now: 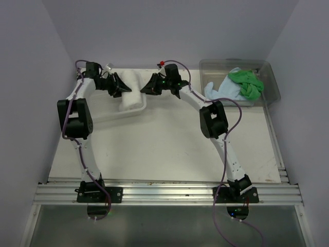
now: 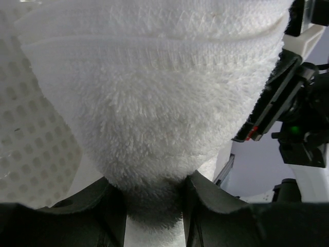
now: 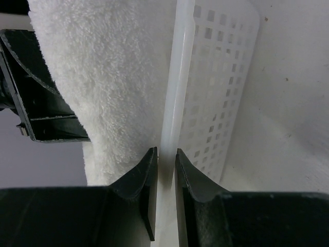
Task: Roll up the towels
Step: Place the rolled towel into the container
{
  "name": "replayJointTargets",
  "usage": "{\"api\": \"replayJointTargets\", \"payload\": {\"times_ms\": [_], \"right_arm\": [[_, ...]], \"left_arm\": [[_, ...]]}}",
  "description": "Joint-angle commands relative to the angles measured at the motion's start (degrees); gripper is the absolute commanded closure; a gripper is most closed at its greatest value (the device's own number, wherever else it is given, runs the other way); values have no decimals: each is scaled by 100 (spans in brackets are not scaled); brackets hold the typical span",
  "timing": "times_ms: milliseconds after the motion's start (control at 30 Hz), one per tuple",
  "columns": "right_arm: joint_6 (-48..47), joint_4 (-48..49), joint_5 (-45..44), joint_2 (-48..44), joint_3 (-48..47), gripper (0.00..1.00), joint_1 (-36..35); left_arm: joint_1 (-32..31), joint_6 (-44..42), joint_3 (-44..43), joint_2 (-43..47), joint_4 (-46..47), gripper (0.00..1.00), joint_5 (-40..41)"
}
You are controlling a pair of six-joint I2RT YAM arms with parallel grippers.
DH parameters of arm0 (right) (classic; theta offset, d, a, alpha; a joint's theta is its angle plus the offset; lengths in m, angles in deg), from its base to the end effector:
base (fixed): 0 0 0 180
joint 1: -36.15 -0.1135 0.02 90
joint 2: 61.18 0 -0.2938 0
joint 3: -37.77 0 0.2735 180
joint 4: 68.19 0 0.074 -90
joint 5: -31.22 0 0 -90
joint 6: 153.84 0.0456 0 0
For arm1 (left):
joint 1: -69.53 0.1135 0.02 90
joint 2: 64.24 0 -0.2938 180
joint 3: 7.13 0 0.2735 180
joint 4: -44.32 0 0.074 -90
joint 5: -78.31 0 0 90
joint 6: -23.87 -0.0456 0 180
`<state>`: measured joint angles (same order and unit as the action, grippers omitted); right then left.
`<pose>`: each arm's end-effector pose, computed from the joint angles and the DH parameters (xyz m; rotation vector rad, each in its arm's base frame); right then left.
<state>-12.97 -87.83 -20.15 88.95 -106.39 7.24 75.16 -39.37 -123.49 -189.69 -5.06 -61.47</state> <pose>0.5514 0.3370 0.1840 -0.0582 2.2777 1.4967 0.5155 0.0158 0.2215 -0.3802 2.4753 -1.2611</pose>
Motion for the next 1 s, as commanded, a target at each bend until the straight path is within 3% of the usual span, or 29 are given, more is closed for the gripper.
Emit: {"api": "replayJointTargets", "payload": {"times_ms": [0, 200, 233, 267, 333, 567, 733, 967], "right_arm": [[-148, 107, -40, -194, 166, 100, 8], [-148, 213, -58, -299, 351, 100, -27], [-148, 239, -58, -334, 377, 100, -27], [-139, 265, -66, -352, 456, 100, -19], [-130, 309, -75, -396, 527, 100, -27], [-191, 345, -119, -563, 799, 100, -45], [-297, 283, -189, -695, 896, 100, -45], [-315, 222, -215, -678, 800, 100, -80]], "left_arm": [[114, 907, 426, 432, 1374, 81, -1251], [175, 1787, 972, 609, 2641, 81, -1508], [202, 2293, 1129, 635, 2982, 81, -1561], [211, 2629, 1583, 670, 4038, 81, -1613], [228, 3366, 1999, 688, 5246, 81, -1781], [254, 1562, 1860, 425, 3149, 80, -1307], [325, 271, 1386, 232, 1643, 80, -508], [307, 57, 1051, -111, 1096, 80, -129]]}}
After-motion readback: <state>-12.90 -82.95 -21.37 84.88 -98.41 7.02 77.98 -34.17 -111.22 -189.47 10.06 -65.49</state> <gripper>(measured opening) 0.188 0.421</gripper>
